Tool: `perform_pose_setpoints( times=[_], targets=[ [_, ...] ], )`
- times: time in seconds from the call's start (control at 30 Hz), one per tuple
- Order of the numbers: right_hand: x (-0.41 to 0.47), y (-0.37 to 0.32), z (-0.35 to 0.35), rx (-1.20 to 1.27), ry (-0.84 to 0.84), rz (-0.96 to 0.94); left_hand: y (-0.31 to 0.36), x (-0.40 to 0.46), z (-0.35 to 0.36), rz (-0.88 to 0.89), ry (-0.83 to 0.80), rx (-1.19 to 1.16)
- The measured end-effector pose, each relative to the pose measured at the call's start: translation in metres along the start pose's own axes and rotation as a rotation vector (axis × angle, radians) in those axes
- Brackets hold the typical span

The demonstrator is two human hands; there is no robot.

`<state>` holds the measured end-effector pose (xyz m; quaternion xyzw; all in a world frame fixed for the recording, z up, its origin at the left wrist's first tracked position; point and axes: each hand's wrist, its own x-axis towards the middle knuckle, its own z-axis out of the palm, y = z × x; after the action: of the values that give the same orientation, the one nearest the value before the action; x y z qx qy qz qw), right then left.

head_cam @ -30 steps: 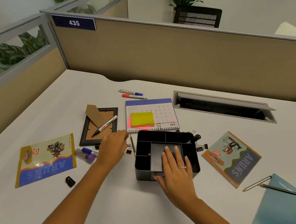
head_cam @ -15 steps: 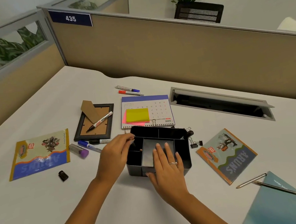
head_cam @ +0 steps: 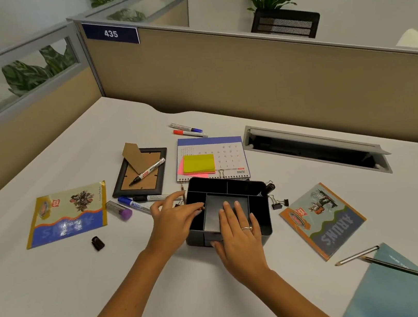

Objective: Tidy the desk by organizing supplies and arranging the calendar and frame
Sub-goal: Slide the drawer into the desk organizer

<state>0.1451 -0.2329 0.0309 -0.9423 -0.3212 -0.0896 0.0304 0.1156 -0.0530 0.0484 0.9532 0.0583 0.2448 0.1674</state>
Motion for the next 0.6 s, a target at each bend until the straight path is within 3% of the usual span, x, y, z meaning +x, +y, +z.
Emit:
perform_pose_setpoints(
  times=[0.13,0.37,0.47,0.6],
  targets=[
    [0.002,-0.001,0.000,-0.006,-0.005,0.004,-0.006,0.001,-0.002,0.001,-0.029,-0.050],
    [-0.001,-0.001,0.000,0.022,-0.038,0.041,-0.042,0.024,0.000,-0.366,0.033,-0.237],
    [0.000,-0.002,0.001,0.029,-0.072,0.066,-0.058,0.042,0.008,-0.441,-0.138,-0.211],
    [0.000,-0.005,0.001,0.026,-0.082,0.096,-0.059,0.067,0.021,-0.464,-0.466,0.017]
  ],
)
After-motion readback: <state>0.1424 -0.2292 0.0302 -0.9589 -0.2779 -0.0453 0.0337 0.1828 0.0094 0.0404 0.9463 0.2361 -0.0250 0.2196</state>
